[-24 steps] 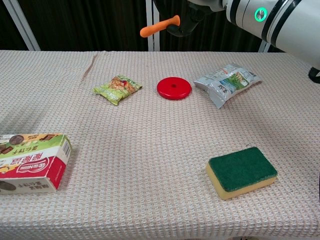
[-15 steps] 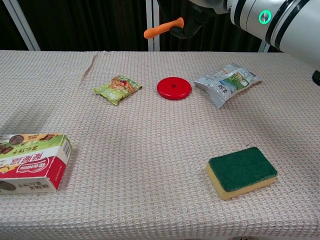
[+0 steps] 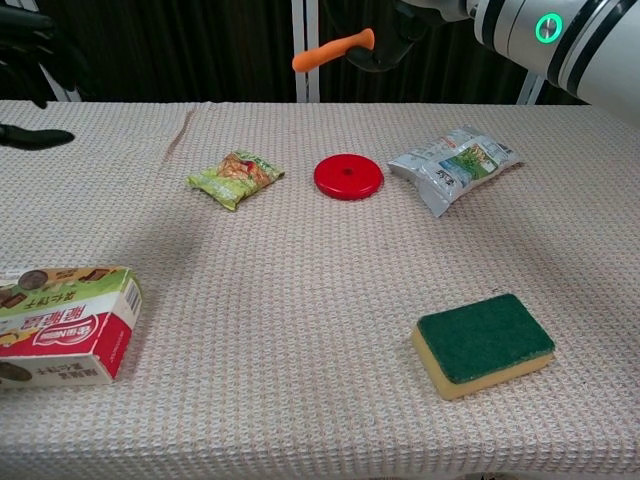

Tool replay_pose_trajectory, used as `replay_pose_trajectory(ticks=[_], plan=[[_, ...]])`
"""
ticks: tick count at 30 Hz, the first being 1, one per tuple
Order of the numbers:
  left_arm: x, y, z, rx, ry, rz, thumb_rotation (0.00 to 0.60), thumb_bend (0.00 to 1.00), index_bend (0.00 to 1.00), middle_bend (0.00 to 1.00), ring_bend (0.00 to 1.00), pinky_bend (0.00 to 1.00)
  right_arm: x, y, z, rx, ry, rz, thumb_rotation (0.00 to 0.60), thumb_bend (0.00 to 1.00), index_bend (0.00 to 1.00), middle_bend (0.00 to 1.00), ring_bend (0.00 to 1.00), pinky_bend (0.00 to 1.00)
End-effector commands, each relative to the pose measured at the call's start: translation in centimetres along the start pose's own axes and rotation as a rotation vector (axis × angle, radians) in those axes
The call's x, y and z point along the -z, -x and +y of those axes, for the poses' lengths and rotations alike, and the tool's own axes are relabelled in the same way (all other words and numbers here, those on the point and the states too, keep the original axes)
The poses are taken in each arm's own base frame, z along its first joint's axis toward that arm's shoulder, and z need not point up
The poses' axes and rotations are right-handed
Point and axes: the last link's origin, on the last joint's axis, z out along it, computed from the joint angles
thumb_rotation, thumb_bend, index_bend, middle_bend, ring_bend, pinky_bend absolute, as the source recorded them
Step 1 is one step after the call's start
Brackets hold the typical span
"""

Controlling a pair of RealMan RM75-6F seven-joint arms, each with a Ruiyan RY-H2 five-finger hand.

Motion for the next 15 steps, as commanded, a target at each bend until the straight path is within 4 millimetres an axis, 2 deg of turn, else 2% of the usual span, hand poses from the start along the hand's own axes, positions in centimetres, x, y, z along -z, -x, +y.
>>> replay_pose_trajectory(ticks=[1,7,15], plan=[[-3.7,2.1,2.1,0.173,0.020,-0.056,0.600,0.21,0.38,0.39,0.35,0.45,0.0,-0.1,0.0,0.000,0.000,0.002,0.600,0.36,0.61,0.00,0.00,0.00],[-5.6,3.6,3.2,0.307,-0.018,-0.096,0.600,0.23,0.38,0.39,0.35,0.45,-0.1,-0.1,-0.2,0.012,-0.010,-0.012,0.600,0.36,0.61,0.00,0.00,0.00],[-6.3,5.3,4.0,0.389,-0.044,-0.150,0.600,0.29,0.38,0.39,0.35,0.44,-0.2,-0.5,-0.4,0.076,-0.049,-0.057,0.600,0.36,0.61,0.00,0.00,0.00]])
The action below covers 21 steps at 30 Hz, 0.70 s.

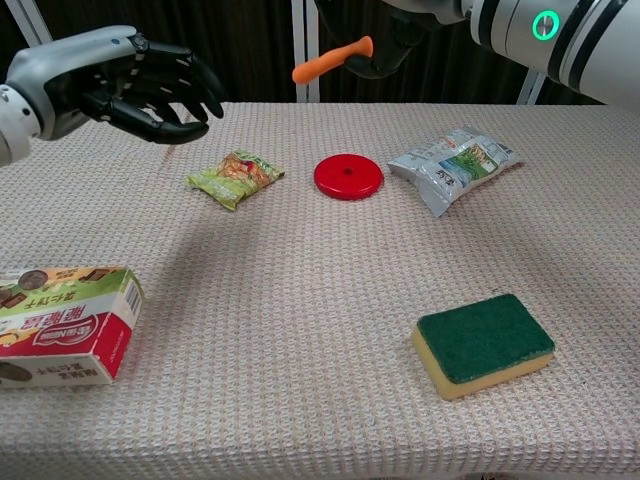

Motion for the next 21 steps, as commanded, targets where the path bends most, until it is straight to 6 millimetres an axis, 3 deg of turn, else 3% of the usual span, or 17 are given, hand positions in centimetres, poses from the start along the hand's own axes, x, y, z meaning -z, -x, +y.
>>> replay_pose_trajectory(ticks=[1,12,21], plan=[[-0.2,0.5,0.1,0.029,-0.008,-0.010,0.600,0.29,0.38,0.39,0.35,0.44,0.0,-0.1,-0.1,0.029,-0.013,-0.018,0.600,0.36,0.61,0.00,0.00,0.00],[-1.6,2.3,-0.2,0.170,-0.085,-0.072,0.600,0.29,0.41,0.41,0.37,0.44,-0.3,0.3,-0.7,0.060,-0.036,-0.055,0.600,0.36,0.61,0.00,0.00,0.00],[-2.5,3.1,1.0,0.252,-0.102,-0.075,0.600,0.29,0.45,0.42,0.39,0.44,-0.9,1.0,-1.7,0.061,-0.051,-0.069,0.600,0.36,0.61,0.00,0.00,0.00]])
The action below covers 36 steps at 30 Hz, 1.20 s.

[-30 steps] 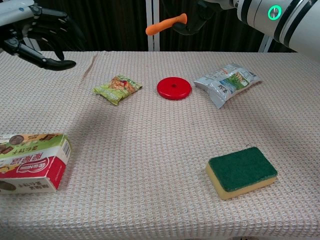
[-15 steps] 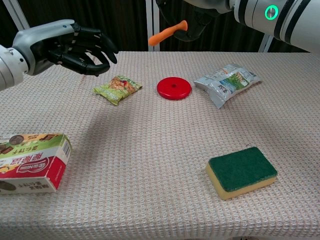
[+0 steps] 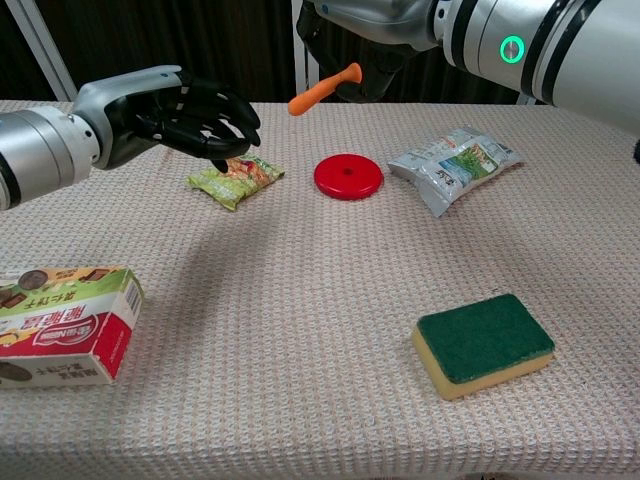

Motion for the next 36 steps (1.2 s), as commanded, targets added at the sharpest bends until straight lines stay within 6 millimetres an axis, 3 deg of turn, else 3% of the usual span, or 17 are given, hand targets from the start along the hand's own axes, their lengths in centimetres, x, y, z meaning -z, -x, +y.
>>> replay_pose_trajectory(ticks=[1,12,36], plan=[[-0.4,0.3,0.7,0.058,-0.010,0.001,0.600,0.29,0.45,0.43,0.40,0.43,-0.3,0.3,-0.3,0.000,-0.006,-0.007,0.600,0.36,0.61,0.00,0.00,0.00],[-1.1,1.4,1.1,0.074,-0.050,-0.015,0.600,0.29,0.52,0.46,0.42,0.42,-0.9,0.7,-1.0,-0.009,-0.013,-0.010,0.600,0.36,0.61,0.00,0.00,0.00],[-1.9,1.9,1.0,0.102,-0.092,-0.019,0.600,0.29,0.50,0.46,0.42,0.41,-1.3,1.1,-2.2,-0.035,-0.033,-0.017,0.600,0.36,0.61,0.00,0.00,0.00]])
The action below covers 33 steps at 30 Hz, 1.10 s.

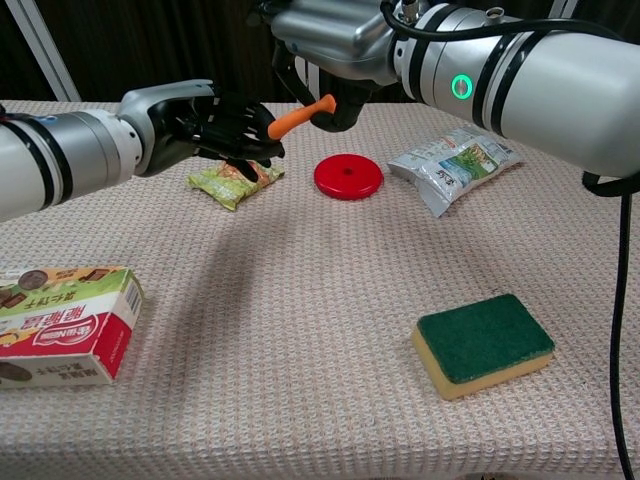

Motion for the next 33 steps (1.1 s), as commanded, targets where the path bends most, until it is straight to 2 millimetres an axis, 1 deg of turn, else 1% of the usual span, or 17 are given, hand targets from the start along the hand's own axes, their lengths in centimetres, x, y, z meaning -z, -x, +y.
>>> replay_pose_trajectory(ticks=[1,20,33], plan=[[-0.07,-0.04,-0.03,-0.003,-0.002,0.003,0.600,0.29,0.50,0.46,0.42,0.41,0.02,-0.21,-0.01,-0.003,-0.001,0.008,0.600,0.36,0.61,0.00,0.00,0.00],[-0.15,-0.28,0.04,0.002,-0.006,0.007,0.600,0.29,0.49,0.46,0.42,0.41,-0.08,0.31,-0.08,0.002,-0.001,-0.007,0.600,0.36,0.61,0.00,0.00,0.00],[-0.19,-0.21,-0.05,0.010,-0.017,-0.009,0.600,0.31,0.51,0.47,0.42,0.41,-0.06,0.73,-0.23,0.001,-0.004,-0.017,0.600,0.36,0.61,0.00,0.00,0.00]])
